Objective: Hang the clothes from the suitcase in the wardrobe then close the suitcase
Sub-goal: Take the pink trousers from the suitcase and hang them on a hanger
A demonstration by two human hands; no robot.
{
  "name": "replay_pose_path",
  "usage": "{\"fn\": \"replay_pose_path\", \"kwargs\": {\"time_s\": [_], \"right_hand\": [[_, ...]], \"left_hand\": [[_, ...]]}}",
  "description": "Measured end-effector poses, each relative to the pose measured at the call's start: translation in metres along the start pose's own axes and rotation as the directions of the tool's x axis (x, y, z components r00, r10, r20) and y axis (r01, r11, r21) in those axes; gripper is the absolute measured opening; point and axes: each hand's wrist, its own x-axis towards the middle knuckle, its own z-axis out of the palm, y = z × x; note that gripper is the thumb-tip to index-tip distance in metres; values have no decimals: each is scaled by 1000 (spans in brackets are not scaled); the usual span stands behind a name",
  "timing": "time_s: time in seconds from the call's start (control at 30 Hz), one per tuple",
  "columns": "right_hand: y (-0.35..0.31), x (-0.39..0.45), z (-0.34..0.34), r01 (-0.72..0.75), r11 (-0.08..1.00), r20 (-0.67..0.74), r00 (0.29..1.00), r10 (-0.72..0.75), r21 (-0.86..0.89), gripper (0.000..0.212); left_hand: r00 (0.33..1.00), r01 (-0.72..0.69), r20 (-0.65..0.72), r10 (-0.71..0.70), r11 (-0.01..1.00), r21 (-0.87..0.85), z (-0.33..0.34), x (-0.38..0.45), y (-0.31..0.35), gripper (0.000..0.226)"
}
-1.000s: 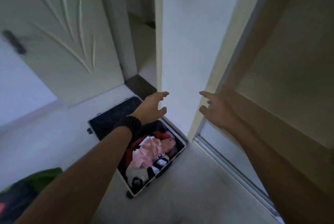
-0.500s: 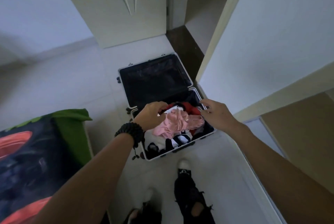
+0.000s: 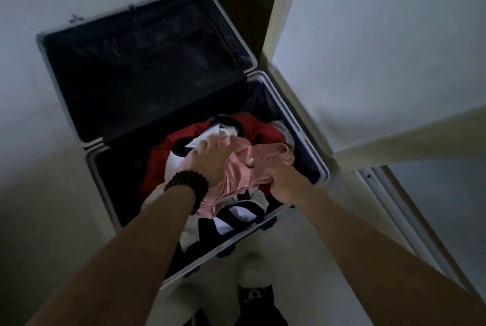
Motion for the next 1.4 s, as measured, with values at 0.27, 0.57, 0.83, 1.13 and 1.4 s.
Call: {"fn": "replay_pose_path", "kwargs": {"time_s": [0.27, 0.57, 0.83, 1.13, 1.4], "right_hand": [[23, 77, 35, 71, 983, -71, 994, -84, -167, 76], [-98, -35, -35, 269, 935, -239, 916, -322, -231, 60], [-240, -202, -200, 412, 839, -205, 841, -500, -355, 46], [-278, -488, -381, -160, 753, -478, 849, -225, -638, 37], [-210, -713, -439, -449, 841, -811, 585, 22, -301, 47]], "left_hand": [[991, -126, -74, 116, 979, -159, 46, 62, -16, 43], [887, -429, -345, 306, 823, -373, -179, -75, -60, 22], [763, -527, -532, 367, 830, -184, -476, -207, -87, 20], [556, -522, -762, 333, 853, -8, -712, -348, -82, 22], [481, -683, -768, 423, 730, -25, -815, -395, 47, 18]]}}
